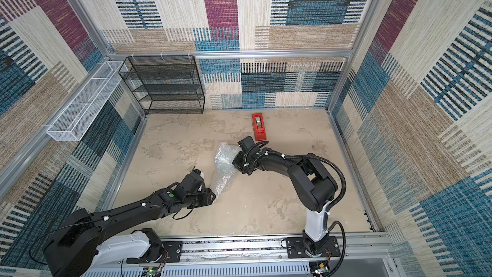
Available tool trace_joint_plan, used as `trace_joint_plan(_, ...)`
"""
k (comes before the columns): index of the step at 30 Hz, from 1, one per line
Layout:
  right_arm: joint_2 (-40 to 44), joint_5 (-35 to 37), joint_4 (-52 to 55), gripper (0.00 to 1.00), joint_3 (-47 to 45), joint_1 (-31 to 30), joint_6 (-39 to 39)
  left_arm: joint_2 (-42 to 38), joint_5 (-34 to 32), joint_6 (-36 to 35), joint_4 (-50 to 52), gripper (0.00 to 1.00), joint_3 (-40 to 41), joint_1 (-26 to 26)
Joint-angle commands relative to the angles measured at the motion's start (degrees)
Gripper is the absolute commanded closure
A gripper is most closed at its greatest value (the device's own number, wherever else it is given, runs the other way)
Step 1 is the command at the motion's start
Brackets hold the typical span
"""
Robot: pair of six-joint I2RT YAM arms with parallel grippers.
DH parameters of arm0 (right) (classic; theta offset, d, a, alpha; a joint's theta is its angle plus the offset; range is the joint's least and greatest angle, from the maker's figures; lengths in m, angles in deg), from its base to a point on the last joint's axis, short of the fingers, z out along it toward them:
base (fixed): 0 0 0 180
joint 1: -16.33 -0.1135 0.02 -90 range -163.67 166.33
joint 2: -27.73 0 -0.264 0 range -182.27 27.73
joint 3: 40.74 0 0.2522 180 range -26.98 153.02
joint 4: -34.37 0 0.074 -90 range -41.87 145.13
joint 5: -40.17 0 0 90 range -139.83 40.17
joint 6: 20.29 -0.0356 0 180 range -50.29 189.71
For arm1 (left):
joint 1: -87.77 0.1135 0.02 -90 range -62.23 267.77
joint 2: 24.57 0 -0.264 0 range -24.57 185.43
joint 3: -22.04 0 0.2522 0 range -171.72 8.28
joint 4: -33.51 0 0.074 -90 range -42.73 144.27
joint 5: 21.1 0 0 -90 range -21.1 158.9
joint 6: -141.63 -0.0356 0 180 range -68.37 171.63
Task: Wrap bowls in bubble wrap
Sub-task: Wrap the bowl in bubble wrap.
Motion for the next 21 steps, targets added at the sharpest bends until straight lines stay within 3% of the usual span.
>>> trace_joint_plan(1,-0.6,-0.3,1.8,0.91,-0.2,-0.1,-0.1,1.6,-3.6,-0.1,-1.7,0.48,-0.5,0.1)
trace_joint_plan(7,-0.6,-0.4,1.6,0.91,-0.4,-0.1,-0.3,6.4,-3.1,-0.7,-4.1,0.55,-1.9,0.1)
trace_joint_plan(14,-0.3,0.1,2.0,0.89,-0.3,-0.1,0.1,7.1,-1.0,-1.0,-3.2,0.99,-3.6,0.3)
trace_joint_plan(21,-0.6,1.2,3.1,0.85,0.9,-0.2,1.4,2.8,1.6,-0.7,-0.6,1.0,-5.9,0.6)
